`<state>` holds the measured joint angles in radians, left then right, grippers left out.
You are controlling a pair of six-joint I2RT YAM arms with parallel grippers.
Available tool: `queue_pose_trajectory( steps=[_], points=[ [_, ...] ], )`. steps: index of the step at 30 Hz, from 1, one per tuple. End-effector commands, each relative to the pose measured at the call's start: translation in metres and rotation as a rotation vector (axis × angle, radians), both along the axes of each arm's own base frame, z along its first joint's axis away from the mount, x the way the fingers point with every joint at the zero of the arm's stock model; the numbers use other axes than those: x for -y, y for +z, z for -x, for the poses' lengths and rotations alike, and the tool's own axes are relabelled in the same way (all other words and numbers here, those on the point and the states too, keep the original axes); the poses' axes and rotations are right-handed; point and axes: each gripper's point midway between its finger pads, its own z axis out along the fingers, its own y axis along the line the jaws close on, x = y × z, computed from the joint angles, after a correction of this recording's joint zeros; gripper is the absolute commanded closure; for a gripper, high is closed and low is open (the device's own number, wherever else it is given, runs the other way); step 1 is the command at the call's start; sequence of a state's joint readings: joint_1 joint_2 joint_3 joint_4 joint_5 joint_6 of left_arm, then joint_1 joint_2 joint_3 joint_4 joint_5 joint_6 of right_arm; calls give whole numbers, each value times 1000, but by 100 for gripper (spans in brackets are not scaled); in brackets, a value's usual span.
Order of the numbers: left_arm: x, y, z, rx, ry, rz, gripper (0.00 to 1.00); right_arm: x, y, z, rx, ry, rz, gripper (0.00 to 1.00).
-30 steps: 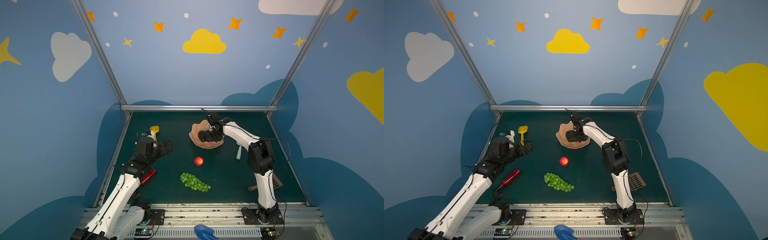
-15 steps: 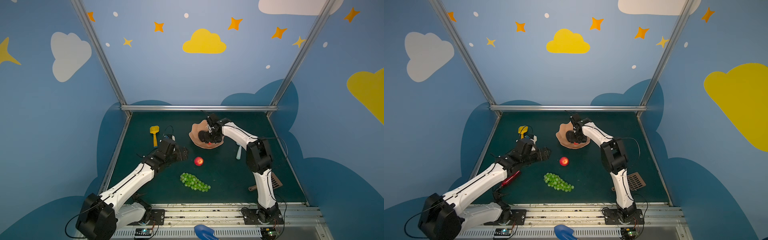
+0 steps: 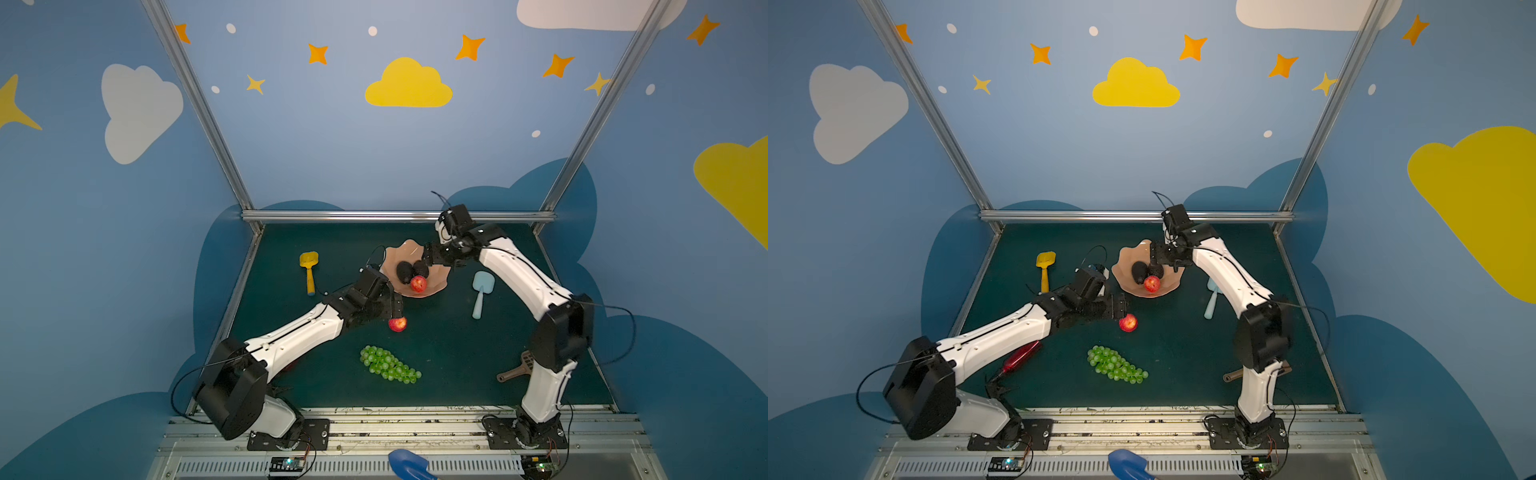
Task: Arrange fruit in a fruit bowl
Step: Pick up the fruit from the center of the table.
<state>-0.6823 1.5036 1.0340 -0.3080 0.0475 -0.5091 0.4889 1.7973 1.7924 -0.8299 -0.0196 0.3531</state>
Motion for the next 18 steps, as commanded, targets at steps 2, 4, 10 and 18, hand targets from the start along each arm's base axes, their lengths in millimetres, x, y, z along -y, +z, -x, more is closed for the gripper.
queue_pose_trajectory(
  steps=[2, 4, 10, 18],
  points=[
    [15, -28, 10, -116, -70, -56, 0, 26, 28, 20, 74, 10, -11, 14],
    [23, -39, 14, -150, -94, -88, 1, 36, 33, 27, 130, -19, -25, 13],
    [25, -68, 15, -230, -72, -189, 2, 58, 46, 46, 317, -70, -109, 11],
    [24, -94, 7, -287, -58, -273, 9, 72, 42, 58, 291, -88, -103, 11]
  ],
)
